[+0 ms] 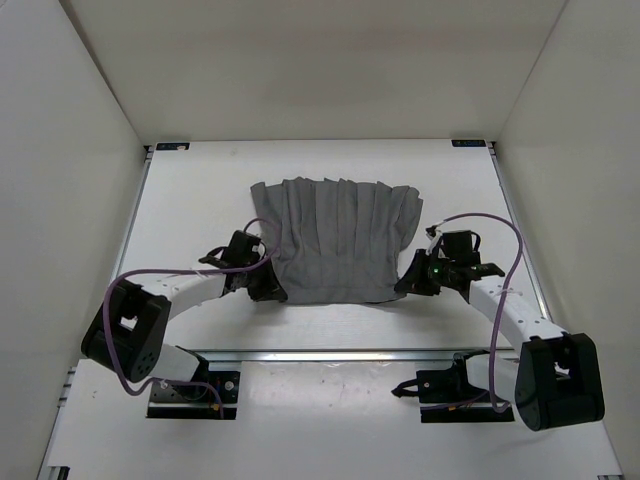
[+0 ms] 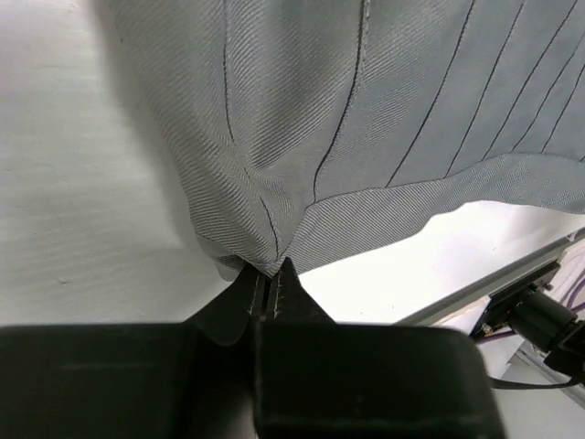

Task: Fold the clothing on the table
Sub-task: Flatten the skirt out, then fold the skirt

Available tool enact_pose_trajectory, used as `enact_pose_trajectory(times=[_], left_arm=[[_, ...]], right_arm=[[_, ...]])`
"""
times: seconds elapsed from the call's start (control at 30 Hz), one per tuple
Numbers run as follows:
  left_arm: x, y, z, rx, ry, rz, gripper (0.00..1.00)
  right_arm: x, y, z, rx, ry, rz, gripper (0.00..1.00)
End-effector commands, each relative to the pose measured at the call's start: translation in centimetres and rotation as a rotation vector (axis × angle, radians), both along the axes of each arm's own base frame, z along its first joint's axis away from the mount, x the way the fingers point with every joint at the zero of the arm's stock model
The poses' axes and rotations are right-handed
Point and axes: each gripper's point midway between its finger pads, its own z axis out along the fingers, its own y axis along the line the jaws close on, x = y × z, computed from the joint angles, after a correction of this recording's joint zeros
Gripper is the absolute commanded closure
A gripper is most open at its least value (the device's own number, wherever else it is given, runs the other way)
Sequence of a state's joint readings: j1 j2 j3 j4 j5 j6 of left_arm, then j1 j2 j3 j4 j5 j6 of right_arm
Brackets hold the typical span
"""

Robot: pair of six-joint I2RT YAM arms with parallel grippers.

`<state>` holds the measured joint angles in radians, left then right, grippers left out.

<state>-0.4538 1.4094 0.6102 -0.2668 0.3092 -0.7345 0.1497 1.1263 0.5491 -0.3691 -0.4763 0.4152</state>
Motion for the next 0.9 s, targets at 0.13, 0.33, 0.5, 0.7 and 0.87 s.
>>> enact_pose_trajectory(times=[0.13, 0.33, 0.5, 0.7, 0.87], left_arm=[[5.1, 2.7, 2.8, 0.044, -0.112, 0.052, 1.00], [18.5, 2.7, 13.3, 0.004, -0.367, 0.003, 1.00], [27.5, 0.6, 32.2, -0.014, -0.862, -0.008, 1.00], [23.4, 1.9, 43.9, -0.040, -1.180, 0.061, 1.00], [16.8, 2.1, 27.9, 0.049, -0.866, -0.049, 1.00]], right_arm=[[3.9, -0.2, 2.2, 0.018, -0.085, 0.012, 1.00], [15.6, -1.8, 11.9, -0.027, -0.279, 0.008, 1.00], [24.8, -3.8, 29.0, -0.056, -0.651, -0.061, 1.00], [21.2, -2.7, 38.8, -0.166, -0.949, -0.037, 1.00], [14.7, -2.8, 22.0, -0.154, -0.587, 0.018, 1.00]])
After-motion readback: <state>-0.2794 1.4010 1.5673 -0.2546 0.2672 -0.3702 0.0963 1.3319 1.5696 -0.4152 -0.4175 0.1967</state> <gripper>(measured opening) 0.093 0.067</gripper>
